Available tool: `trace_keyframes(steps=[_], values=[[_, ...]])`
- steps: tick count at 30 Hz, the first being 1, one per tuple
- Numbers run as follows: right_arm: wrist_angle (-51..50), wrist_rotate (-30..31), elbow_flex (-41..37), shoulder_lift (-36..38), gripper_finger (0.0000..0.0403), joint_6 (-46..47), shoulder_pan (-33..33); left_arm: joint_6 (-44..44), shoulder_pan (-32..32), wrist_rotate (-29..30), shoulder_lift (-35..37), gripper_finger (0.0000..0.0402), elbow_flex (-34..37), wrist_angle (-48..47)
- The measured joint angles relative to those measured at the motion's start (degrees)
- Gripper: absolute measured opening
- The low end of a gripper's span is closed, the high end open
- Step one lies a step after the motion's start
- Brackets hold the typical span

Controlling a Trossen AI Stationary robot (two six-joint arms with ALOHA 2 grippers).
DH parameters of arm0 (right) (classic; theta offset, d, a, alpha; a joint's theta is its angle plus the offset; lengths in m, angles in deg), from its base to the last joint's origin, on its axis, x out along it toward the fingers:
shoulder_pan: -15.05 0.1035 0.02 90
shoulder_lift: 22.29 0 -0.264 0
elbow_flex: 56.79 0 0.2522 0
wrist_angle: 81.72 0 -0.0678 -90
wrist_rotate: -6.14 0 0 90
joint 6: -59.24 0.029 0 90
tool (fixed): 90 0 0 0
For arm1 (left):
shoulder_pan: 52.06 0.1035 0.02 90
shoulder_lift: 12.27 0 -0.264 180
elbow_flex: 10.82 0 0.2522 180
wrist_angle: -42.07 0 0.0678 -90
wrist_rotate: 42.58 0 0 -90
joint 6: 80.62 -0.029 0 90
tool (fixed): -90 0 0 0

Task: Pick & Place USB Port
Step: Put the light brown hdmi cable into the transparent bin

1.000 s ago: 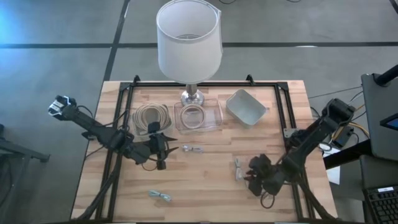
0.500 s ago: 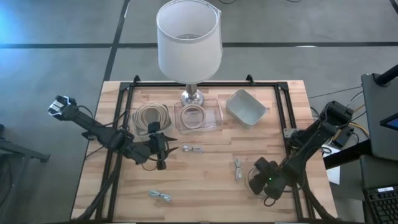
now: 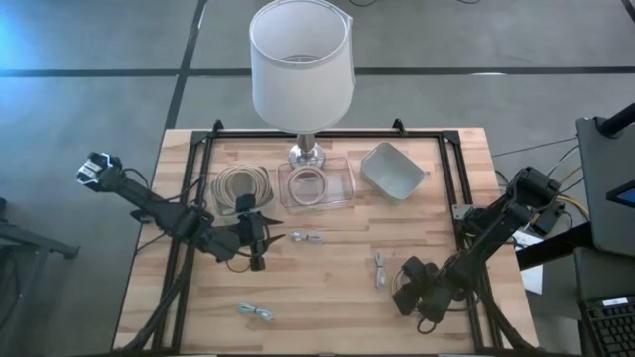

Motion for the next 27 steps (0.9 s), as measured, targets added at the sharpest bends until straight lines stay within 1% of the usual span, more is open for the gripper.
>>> trace_keyframes(steps=[5,10,13,17,22,23,27], values=[[0.01,0.05,0.0,-1.0,0.0123,0.35,-0.41,0.0,0.0,0.0,0.0,0.0152,0.0,0.01],[0.42,0.6,0.0,-3.09,0.0123,0.18,-2.48,0.0,0.0,0.0,0.0,0.0152,0.0,-0.02],[0.73,0.38,0.09,-4.18,0.0118,-2.69,-3.54,-0.01,0.0,-0.01,0.0,0.0152,0.0,-0.02],[2.26,0.17,0.03,-5.19,0.0088,-7.3,-3.93,-0.02,0.0,-0.02,0.0,0.0152,0.0,0.02],[3.56,-1.63,0.07,-4.77,0.0025,-7.21,-4.08,-0.02,0.02,-0.02,0.0,0.0152,0.0,0.0],[3.66,-1.96,0.03,-4.45,0.0019,-7.47,-4.09,-0.02,0.02,-0.02,0.0,0.0152,0.0,0.01],[3.49,-4.05,1.56,-3.84,0.0017,-5.73,-4.0,-0.02,0.02,-0.02,0.0,0.0152,0.0,0.0]])
